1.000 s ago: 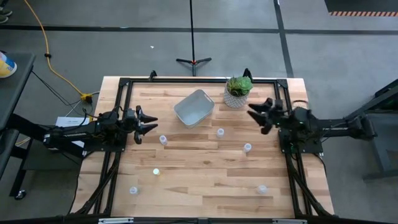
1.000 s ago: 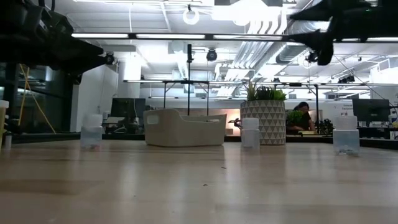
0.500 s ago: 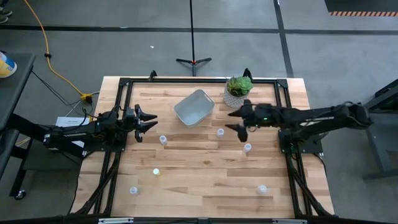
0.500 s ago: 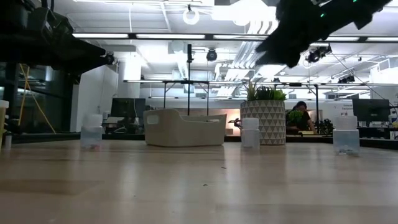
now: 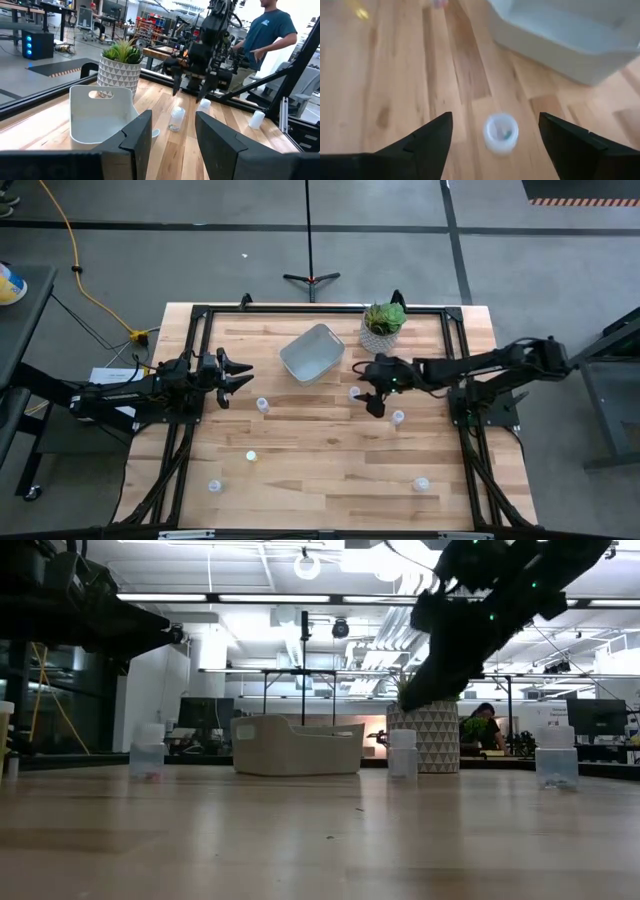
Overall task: Pick and place pill bottles into a basket
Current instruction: Put the transparent medicine bottle into the gray bin
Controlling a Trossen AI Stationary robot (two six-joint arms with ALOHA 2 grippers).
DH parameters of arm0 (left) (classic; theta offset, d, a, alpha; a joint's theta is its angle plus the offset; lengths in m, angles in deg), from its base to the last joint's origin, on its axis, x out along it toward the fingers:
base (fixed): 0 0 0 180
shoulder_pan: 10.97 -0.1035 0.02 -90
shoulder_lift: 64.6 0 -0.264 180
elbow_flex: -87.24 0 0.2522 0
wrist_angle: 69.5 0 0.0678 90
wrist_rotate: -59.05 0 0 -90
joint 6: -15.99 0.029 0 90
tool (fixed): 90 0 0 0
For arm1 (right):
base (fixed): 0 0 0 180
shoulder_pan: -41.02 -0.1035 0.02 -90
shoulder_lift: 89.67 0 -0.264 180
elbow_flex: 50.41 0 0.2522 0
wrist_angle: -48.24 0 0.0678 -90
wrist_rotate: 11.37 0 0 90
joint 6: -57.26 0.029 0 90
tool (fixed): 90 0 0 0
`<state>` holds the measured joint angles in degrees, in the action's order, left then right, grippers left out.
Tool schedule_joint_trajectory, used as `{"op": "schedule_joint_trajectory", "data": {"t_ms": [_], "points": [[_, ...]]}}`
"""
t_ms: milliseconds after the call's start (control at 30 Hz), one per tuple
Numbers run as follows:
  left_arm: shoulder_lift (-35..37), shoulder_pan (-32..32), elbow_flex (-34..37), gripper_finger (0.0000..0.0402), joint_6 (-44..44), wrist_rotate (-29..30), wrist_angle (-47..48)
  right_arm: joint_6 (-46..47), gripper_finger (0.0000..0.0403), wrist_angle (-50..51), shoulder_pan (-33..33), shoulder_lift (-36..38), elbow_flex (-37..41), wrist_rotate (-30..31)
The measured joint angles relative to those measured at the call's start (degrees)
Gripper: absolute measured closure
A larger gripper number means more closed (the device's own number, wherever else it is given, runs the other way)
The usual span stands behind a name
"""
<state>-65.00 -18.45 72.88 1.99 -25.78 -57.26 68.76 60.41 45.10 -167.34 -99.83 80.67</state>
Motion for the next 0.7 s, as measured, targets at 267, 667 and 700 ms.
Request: {"op": "schedule_joint_trajectory", "data": {"t_ms": [267, 667, 700], "points": [[-0.01, 0.00, 0.01, 0.0218, 0.00, 0.00, 0.00, 0.64, 0.0101, -3.87, 0.00, -6.75, 0.00, 0.61], [-0.18, 0.00, 0.00, 0.0218, 0.01, 0.00, 0.00, 2.62, 0.0118, -5.40, 0.00, -9.84, 0.00, 3.50], [-0.18, 0.00, 0.02, 0.0218, 0.02, 0.00, 0.00, 2.54, 0.0124, -5.60, 0.00, -9.84, 0.00, 3.71]]}}
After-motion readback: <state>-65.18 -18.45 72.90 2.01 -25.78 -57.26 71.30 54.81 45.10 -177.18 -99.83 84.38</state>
